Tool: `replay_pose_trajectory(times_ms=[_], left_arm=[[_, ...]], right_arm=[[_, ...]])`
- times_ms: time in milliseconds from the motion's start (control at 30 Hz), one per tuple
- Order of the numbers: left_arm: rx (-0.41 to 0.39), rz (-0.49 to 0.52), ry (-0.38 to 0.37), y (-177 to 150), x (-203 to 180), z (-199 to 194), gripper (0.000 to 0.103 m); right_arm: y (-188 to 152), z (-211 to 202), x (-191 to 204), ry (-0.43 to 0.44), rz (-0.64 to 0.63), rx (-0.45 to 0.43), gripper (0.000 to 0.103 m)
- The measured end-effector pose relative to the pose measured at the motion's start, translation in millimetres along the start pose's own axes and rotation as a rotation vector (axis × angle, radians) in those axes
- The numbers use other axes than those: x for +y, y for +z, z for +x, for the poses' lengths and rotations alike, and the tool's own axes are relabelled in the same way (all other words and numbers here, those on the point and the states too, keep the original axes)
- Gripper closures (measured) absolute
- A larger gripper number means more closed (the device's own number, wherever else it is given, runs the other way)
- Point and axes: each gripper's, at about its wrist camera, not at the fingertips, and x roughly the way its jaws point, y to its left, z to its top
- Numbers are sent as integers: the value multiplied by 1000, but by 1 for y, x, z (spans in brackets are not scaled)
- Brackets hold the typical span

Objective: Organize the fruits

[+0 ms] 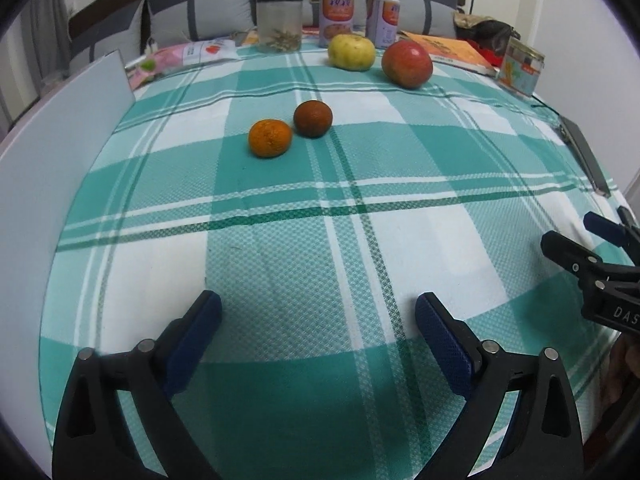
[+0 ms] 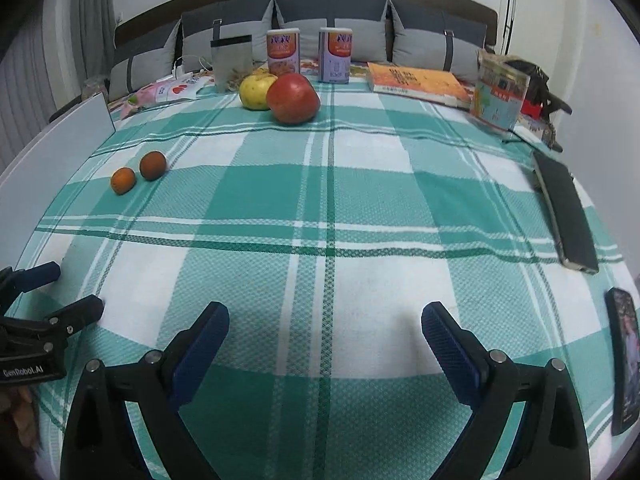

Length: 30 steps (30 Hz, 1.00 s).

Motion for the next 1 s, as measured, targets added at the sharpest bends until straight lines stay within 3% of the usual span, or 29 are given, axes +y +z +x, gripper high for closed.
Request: replay_pose_trajectory(times_ms=[600,667,767,867,1000], left_arm=[[7,-2,-3,1,0,1,1],[1,-4,-54,11,8,2,1],[-15,-19,-69,42,24,13,2],[29,-12,-130,74,38,37,3],[19,-31,-124,96,55,60,5]], right_arm=[[-3,13,0,1,23,57,0],[-3,13,0,2,23,58,0],[-2,13,0,1,22,58,0],[-3,12,0,2,23,57,0],[-2,12,0,1,23,57,0]])
